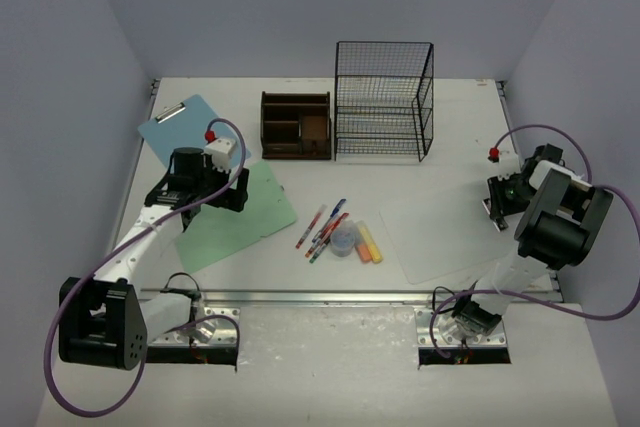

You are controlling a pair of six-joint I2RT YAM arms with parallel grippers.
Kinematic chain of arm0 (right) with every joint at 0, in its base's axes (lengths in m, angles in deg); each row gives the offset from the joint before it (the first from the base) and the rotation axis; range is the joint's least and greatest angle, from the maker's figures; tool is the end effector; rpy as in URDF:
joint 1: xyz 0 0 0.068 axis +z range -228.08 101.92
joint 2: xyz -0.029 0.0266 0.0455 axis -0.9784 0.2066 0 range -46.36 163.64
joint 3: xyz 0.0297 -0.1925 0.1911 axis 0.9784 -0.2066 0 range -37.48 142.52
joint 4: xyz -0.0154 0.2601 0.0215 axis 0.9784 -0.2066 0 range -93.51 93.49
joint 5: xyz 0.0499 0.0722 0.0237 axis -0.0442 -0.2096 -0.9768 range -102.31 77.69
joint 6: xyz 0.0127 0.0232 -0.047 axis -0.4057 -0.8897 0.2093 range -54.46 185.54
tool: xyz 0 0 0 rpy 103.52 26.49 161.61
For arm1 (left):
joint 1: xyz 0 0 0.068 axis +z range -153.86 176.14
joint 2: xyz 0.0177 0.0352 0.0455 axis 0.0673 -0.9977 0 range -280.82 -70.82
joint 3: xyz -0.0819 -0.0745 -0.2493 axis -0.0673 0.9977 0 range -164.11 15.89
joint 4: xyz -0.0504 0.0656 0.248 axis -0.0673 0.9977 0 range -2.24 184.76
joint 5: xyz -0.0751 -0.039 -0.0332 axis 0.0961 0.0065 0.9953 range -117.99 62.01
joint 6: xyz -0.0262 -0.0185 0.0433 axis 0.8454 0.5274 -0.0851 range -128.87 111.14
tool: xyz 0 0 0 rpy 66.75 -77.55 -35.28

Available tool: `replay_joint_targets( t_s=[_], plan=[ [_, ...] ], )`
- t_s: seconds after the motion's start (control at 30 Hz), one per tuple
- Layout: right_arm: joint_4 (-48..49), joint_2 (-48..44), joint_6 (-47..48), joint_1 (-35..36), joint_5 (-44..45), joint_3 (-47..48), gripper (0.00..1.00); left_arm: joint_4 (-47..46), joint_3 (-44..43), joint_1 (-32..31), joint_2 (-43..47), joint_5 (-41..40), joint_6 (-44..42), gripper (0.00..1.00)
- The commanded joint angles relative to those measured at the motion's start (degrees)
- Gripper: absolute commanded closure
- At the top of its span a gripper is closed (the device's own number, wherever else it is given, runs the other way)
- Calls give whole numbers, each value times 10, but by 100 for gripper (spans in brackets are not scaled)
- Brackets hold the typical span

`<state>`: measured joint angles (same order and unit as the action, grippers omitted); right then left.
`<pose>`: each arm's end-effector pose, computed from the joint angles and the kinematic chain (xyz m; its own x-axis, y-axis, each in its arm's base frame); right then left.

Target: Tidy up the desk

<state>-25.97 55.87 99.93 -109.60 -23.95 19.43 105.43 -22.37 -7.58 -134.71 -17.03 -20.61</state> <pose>0.2761 -0.1610 0.1345 -0.9425 -0.0709 -0.3266 -0.0793 0.9968 0.0125 0.2291 -0.0216 0.2240 -0.6290 0.2412 -0.7391 0.3369 0.9413 0.0205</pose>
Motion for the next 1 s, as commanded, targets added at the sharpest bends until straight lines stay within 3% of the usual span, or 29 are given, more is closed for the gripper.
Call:
replay_joint_targets(
  t_s=[0.0,0.23,0.67,0.97],
  plan=[
    [3,20,14,-2,-8,-16,71,-12,-30,-3,-2,3,1,0],
    [-24,0,20,4,-21,-7,99,-13,-29,-3,-5,3,-1,0],
    [-124,-107,40,22,-42,82,100,-16,-27,-3,-1,5,2,0],
    [-116,-198,69,24,-22,130,100,-22,-23,-3,6,6,5,0]
  ],
)
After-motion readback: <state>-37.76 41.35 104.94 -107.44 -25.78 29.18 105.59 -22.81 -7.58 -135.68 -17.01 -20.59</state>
